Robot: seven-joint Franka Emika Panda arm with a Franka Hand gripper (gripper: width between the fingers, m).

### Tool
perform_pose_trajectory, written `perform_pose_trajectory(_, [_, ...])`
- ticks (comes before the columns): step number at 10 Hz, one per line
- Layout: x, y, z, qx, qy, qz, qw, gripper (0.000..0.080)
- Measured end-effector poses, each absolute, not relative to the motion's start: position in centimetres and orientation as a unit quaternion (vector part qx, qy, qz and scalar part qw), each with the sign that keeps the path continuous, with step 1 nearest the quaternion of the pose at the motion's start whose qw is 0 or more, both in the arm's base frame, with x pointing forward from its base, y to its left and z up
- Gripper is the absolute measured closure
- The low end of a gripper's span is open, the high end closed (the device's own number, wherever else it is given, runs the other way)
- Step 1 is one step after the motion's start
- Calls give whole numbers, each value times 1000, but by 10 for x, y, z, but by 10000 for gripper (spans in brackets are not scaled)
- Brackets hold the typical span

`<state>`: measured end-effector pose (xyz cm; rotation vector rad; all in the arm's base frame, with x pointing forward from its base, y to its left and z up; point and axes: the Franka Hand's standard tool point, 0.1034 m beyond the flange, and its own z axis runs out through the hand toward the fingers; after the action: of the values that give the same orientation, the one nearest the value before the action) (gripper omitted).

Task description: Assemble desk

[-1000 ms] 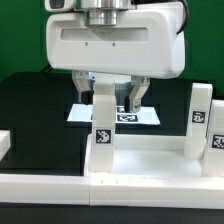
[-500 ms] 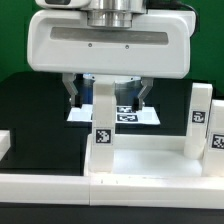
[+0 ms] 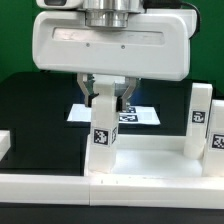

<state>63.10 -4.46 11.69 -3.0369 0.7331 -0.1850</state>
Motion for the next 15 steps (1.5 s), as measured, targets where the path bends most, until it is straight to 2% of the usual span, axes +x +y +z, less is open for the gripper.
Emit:
perform_pose_trajectory(3, [630,-46,116,-885,462,-53,20,514])
perform_pose_trajectory(5, [629,-48,116,-779,624,-34,53,514])
perform_pose_trajectory(6, [629,-45,116,-722,688,-26,63,514])
perform_pose_trajectory(10, [630,-44,115,-655,753,-20,65,512])
perform_pose_trajectory(11, [629,-43,115,-686,724,-22,64,411])
perform_pose_trajectory(12, [628,-40,113,-731,679,-23,62,238])
perform_pose_trajectory(13, [628,-39,113,-791,609,-27,59,238])
perform_pose_trajectory(14, [626,-38,112,-838,542,-24,53,165])
perform_pose_trajectory(15, [626,-39,112,-849,526,-27,53,154])
